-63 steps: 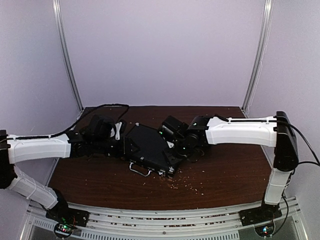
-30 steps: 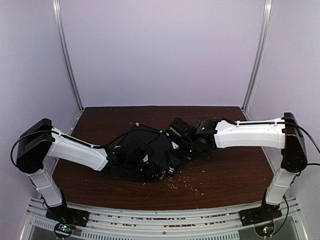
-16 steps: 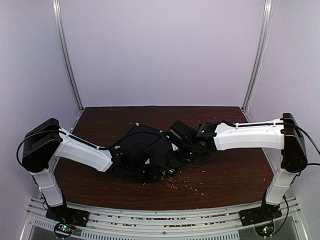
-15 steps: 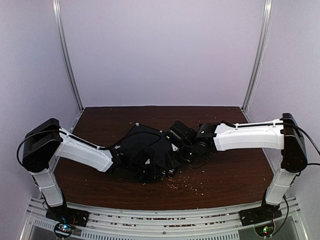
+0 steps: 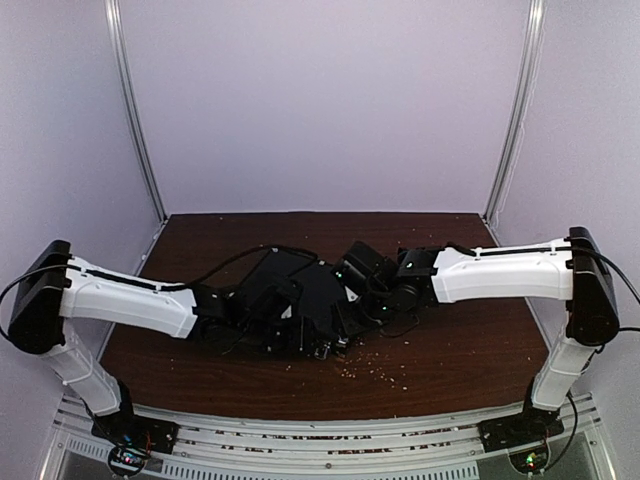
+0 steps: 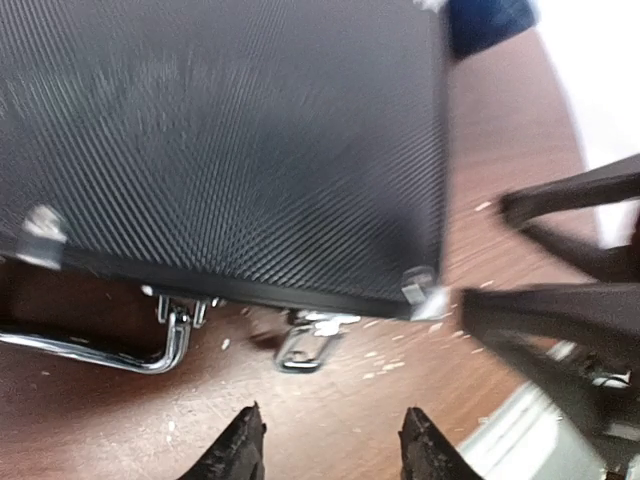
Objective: Pack up texas hold em set
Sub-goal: Press the right-side button of the chip case.
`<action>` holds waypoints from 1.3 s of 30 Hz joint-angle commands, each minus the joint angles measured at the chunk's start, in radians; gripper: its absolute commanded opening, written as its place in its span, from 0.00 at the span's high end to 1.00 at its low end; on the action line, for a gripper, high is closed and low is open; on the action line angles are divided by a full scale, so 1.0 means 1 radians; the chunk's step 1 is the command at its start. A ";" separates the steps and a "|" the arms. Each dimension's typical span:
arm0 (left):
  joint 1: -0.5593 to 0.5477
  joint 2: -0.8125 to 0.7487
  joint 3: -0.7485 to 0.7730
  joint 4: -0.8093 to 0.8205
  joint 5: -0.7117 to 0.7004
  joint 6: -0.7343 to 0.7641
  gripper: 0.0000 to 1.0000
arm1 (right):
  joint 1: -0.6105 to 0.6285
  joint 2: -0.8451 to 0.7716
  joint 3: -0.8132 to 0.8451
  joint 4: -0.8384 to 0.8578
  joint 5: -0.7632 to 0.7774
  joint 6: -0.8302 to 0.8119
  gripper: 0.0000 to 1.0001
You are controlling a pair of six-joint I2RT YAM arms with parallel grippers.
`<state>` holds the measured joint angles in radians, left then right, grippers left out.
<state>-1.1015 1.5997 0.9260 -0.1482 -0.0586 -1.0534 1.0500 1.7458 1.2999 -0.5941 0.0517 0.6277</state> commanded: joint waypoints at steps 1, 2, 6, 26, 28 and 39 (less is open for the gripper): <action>-0.002 -0.063 -0.006 -0.009 -0.041 0.002 0.57 | 0.007 0.010 0.030 -0.019 0.034 -0.024 0.46; -0.005 -0.062 -0.009 0.003 -0.035 0.003 0.58 | 0.007 0.020 0.037 -0.025 0.037 -0.027 0.46; -0.010 -0.019 -0.012 0.079 0.030 0.019 0.68 | 0.007 0.071 0.070 -0.045 0.043 -0.041 0.47; -0.014 0.229 0.041 0.139 0.057 0.092 0.83 | 0.007 0.111 -0.020 -0.030 0.056 -0.016 0.48; -0.015 0.253 0.047 0.145 0.053 0.092 0.84 | 0.007 0.109 -0.029 -0.024 0.050 -0.013 0.48; -0.015 0.323 0.042 0.174 -0.044 0.040 0.87 | 0.007 0.102 -0.086 -0.003 0.021 0.006 0.49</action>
<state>-1.1152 1.8622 0.9649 0.0021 -0.0311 -0.9970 1.0554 1.8172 1.2789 -0.5407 0.1104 0.6178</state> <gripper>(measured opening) 0.141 0.514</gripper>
